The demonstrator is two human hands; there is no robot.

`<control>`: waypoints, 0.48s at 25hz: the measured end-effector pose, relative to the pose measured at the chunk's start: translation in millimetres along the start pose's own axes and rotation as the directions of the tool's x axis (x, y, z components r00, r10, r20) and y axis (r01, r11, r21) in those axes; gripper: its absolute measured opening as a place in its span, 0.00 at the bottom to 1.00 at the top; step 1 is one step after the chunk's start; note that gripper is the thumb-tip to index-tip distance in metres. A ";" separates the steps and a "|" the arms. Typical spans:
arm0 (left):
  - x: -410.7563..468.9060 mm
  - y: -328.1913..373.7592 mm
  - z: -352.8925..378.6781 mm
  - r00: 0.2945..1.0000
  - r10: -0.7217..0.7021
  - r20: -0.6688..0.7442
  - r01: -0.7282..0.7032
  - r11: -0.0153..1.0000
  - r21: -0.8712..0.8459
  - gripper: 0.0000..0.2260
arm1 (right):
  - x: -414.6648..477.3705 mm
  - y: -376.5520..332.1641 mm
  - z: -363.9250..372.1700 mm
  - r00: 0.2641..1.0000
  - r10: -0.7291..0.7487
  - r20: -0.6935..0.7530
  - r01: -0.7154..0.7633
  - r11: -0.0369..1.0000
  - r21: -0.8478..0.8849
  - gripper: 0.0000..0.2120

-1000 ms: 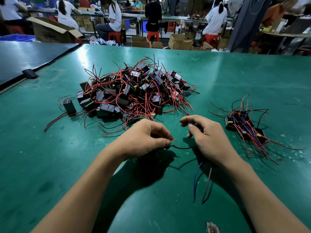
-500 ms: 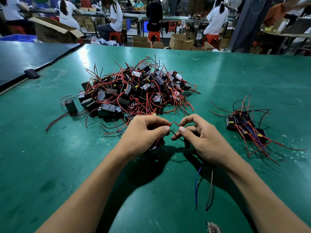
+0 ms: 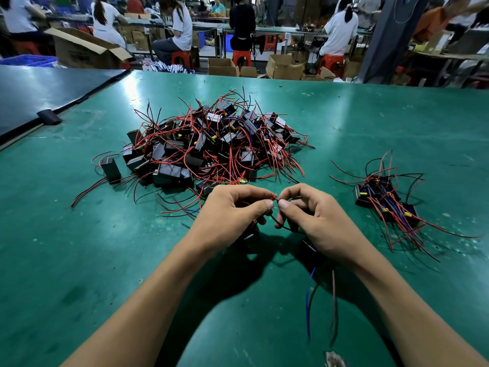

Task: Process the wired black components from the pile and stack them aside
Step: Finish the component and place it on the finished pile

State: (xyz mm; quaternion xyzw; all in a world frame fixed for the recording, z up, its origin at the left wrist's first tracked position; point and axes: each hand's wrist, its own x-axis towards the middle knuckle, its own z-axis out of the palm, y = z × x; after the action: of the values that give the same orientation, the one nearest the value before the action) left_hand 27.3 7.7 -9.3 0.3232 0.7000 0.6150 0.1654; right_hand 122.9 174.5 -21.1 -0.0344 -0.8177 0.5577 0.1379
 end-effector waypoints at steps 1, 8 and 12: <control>0.3 0.0 0.4 1.000 0.006 0.000 -0.006 1.000 -0.010 0.04 | 0.0 -0.9 0.4 1.000 0.002 0.007 -0.002 1.000 0.005 0.02; -0.3 -2.2 1.2 0.998 0.028 -0.051 -0.031 0.997 -0.064 0.02 | -1.0 -5.0 4.4 0.999 0.024 0.043 -0.026 0.998 0.053 0.02; -0.3 -2.6 0.7 0.998 0.028 -0.053 -0.030 0.998 -0.052 0.02 | -1.5 -4.9 2.7 0.997 0.032 0.066 -0.035 0.999 0.040 0.03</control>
State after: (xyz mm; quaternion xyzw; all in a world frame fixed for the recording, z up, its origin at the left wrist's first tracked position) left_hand 27.3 7.9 -12.0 0.3127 0.6828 0.6438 0.1466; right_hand 124.1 169.8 -17.8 -0.0268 -0.8095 0.5775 0.1024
